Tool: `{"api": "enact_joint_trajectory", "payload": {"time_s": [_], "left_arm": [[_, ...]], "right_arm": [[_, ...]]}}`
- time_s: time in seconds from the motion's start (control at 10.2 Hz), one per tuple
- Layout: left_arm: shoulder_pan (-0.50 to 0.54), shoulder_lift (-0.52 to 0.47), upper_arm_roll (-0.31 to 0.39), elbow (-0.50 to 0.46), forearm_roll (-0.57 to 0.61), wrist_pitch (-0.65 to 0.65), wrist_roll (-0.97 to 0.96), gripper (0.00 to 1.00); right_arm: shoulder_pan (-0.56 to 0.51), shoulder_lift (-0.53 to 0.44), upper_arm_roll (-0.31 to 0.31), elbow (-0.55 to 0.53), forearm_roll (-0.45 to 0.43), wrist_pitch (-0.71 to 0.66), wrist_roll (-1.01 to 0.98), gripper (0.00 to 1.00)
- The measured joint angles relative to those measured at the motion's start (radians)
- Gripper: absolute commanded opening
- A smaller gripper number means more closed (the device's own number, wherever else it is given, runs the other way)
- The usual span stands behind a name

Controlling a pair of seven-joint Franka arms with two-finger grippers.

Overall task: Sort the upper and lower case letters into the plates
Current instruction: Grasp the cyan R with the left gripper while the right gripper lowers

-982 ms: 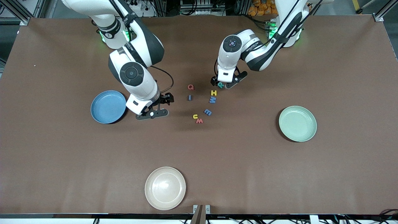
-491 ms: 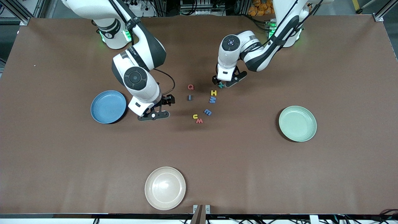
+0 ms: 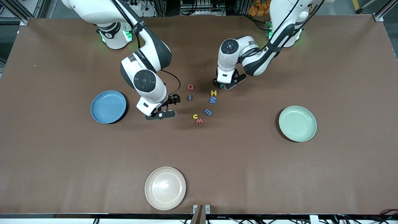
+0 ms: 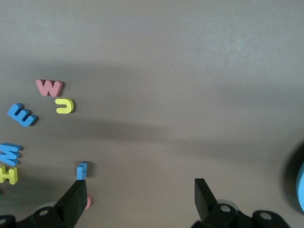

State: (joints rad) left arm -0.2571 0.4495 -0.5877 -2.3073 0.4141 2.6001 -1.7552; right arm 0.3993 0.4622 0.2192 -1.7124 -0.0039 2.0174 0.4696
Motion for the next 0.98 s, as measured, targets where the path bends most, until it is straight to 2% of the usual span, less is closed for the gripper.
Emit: {"api": "enact_joint_trajectory", "payload": {"time_s": [0.29, 0.39, 0.49, 0.59, 0.69, 0.98], "left_arm": [[-0.006, 0.012, 0.005, 0.003, 0.000, 0.019, 0.000, 0.79], [-0.009, 0.017, 0.005, 0.005, 0.000, 0.021, -0.001, 0.69], [-0.014, 0.023, 0.008, 0.007, 0.000, 0.022, -0.005, 0.46], [-0.021, 0.029, 0.015, 0.009, 0.000, 0.027, -0.010, 0.16], [-0.025, 0.030, 0.019, 0.011, 0.000, 0.036, -0.011, 0.00], [-0.024, 0.028, 0.030, 0.030, 0.019, 0.042, -0.012, 0.00]], "right_arm": [[0.012, 0.018, 0.000, 0.000, 0.000, 0.011, 0.005, 1.00], [0.014, 0.019, 0.001, 0.000, 0.000, 0.018, 0.017, 1.00], [0.017, 0.021, 0.001, 0.000, 0.000, 0.023, 0.028, 1.00], [0.020, 0.024, 0.001, 0.000, 0.000, 0.028, 0.032, 1.00], [0.023, 0.029, 0.002, 0.000, 0.000, 0.030, 0.033, 1.00], [0.031, 0.040, 0.003, 0.000, 0.000, 0.035, 0.035, 1.00]]}}
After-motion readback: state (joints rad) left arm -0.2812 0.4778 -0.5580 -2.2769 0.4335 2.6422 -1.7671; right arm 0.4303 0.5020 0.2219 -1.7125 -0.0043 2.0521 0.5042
